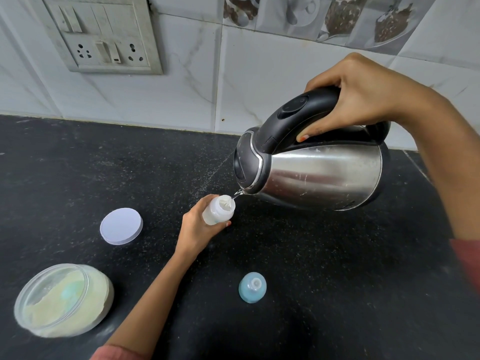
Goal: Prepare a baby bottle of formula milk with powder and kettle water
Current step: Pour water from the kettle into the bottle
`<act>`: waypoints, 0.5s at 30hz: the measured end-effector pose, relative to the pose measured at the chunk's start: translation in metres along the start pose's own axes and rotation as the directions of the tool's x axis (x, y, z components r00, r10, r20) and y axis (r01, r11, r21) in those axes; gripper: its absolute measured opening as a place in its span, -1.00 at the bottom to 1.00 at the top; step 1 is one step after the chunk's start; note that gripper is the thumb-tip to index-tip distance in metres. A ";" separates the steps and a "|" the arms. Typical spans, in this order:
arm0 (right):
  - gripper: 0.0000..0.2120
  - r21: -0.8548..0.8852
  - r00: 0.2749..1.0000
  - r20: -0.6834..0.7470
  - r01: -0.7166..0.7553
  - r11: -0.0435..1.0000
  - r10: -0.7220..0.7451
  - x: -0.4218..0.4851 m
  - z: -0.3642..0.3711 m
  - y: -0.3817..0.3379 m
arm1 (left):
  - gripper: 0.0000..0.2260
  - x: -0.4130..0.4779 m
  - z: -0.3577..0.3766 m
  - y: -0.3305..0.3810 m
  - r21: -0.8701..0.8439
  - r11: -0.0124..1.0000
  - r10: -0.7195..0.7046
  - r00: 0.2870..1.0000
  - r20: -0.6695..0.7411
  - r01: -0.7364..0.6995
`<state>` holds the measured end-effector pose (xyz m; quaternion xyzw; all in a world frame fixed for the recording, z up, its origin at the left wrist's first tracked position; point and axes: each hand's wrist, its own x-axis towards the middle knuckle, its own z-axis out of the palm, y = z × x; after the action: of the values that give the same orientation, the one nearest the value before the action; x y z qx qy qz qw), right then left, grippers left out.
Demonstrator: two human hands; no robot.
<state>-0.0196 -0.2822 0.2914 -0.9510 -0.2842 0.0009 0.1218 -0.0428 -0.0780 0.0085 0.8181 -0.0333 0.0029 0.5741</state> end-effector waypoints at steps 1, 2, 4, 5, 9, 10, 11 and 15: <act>-0.58 0.001 1.000 0.002 0.000 1.000 0.000 0.000 0.000 0.000 | -0.47 0.000 0.000 0.000 -0.004 1.000 -0.001 1.000 0.000 0.001; -0.57 0.001 1.000 0.003 0.002 1.000 -0.002 0.000 0.000 0.000 | -0.47 0.000 0.000 0.000 -0.005 1.000 -0.001 1.000 0.000 0.001; -0.54 -0.003 1.000 0.001 0.002 1.000 -0.002 0.000 0.000 0.000 | -0.47 0.000 0.001 0.001 -0.001 1.000 0.001 1.000 0.002 -0.001; -0.53 -0.003 1.000 -0.001 -0.002 1.000 0.002 0.000 -0.001 0.000 | -0.47 0.000 0.001 0.001 0.001 1.000 0.001 1.000 0.003 -0.001; -0.54 -0.002 1.000 -0.002 0.002 1.000 -0.002 0.000 -0.002 0.000 | -0.47 0.000 0.001 0.002 0.008 1.000 0.002 1.000 0.002 -0.002; -0.53 -0.003 1.000 -0.003 0.004 1.000 -0.004 -0.001 -0.002 0.000 | -0.46 0.000 0.001 0.002 0.009 1.000 0.003 1.000 0.001 -0.003; -0.53 -0.004 1.000 -0.005 0.005 1.000 -0.005 -0.001 -0.002 0.000 | -0.46 0.000 0.001 0.002 0.010 1.000 0.003 1.000 0.001 -0.003; -0.56 -0.005 1.000 -0.001 -0.001 1.000 0.001 -0.001 -0.003 0.000 | -0.46 -0.001 0.001 0.003 0.013 1.000 0.001 1.000 0.005 -0.001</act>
<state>-0.0205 -0.2836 0.2938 -0.9514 -0.2837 -0.0005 0.1196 -0.0435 -0.0797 0.0107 0.8218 -0.0350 0.0013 0.5686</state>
